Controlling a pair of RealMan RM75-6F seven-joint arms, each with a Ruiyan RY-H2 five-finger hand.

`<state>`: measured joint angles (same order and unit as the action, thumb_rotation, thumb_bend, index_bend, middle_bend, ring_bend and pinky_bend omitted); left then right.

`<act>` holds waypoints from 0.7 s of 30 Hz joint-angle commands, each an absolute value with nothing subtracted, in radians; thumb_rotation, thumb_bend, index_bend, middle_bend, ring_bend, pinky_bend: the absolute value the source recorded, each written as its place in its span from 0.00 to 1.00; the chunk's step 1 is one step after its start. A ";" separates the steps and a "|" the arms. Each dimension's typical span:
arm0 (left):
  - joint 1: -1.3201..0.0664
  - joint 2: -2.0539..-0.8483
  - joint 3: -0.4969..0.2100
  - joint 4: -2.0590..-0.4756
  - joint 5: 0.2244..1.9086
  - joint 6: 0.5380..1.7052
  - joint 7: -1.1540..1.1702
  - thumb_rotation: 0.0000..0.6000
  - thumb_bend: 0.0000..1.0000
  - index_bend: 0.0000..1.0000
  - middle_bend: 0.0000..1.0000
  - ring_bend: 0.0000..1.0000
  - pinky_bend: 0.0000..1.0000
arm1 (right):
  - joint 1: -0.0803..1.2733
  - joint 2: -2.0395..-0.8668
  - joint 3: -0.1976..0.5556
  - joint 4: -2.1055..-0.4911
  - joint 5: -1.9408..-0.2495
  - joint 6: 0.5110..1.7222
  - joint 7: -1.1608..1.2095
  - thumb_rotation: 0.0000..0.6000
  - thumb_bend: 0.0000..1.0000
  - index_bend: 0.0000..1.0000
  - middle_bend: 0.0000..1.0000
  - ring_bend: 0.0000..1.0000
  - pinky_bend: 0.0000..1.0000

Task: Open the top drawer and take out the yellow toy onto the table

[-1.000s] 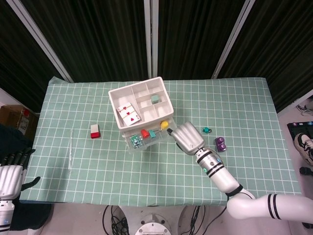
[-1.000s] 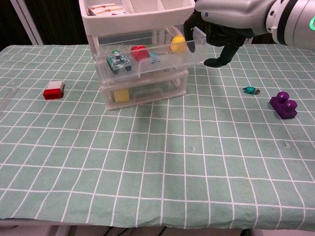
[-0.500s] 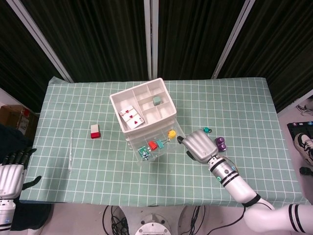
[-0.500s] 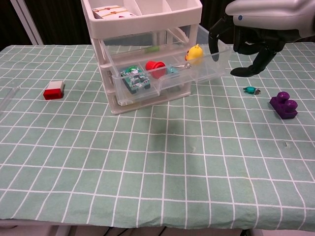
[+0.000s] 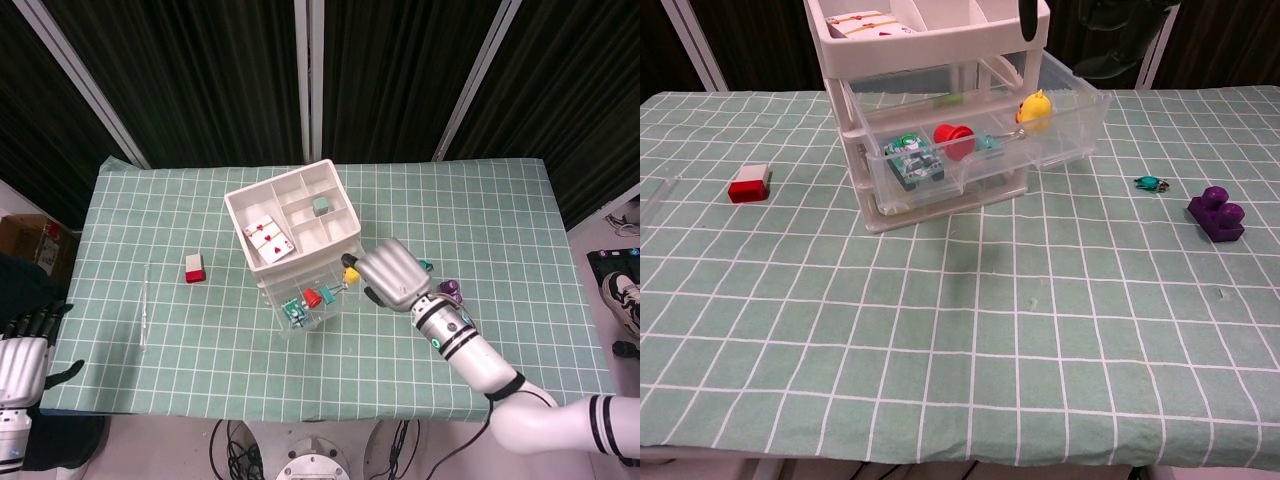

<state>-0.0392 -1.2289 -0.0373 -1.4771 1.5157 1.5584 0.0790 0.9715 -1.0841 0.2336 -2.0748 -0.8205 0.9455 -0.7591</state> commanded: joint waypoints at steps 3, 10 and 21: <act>-0.033 -1.228 -0.035 -1.473 1.510 1.559 0.074 1.00 0.06 0.21 0.17 0.16 0.19 | 1.127 -1.204 0.216 -1.970 -0.614 0.954 -0.902 1.00 0.20 0.38 0.91 0.96 1.00; -0.029 -1.234 -0.034 -1.458 1.503 1.557 0.058 1.00 0.06 0.21 0.17 0.16 0.19 | 1.169 -1.265 0.166 -1.936 -0.568 1.008 -0.951 1.00 0.18 0.39 0.91 0.96 1.00; -0.037 -1.247 -0.038 -1.434 1.505 1.547 0.040 1.00 0.06 0.21 0.17 0.16 0.19 | 1.199 -1.301 0.127 -1.911 -0.537 1.068 -0.996 1.00 0.18 0.40 0.91 0.96 1.00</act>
